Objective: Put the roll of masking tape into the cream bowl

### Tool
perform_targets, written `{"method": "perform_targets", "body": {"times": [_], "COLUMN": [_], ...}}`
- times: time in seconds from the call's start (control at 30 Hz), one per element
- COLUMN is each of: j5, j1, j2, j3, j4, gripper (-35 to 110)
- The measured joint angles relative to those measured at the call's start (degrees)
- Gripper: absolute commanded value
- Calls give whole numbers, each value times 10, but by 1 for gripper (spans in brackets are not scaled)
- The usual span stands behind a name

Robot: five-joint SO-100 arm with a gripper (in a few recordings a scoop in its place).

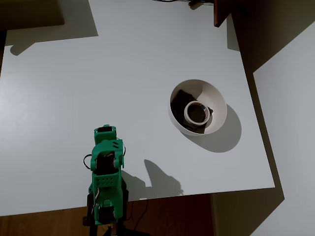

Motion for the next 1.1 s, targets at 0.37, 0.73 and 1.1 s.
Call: {"method": "perform_targets", "body": {"times": [0.37,0.73,1.1], "j5": [1,5,16], "j1": [-8,-10,-10], "j2": [141,190,190], "j3": [172,256,283], "j4": [-11,-22,-33], "gripper": [-8,-8,-8]}}
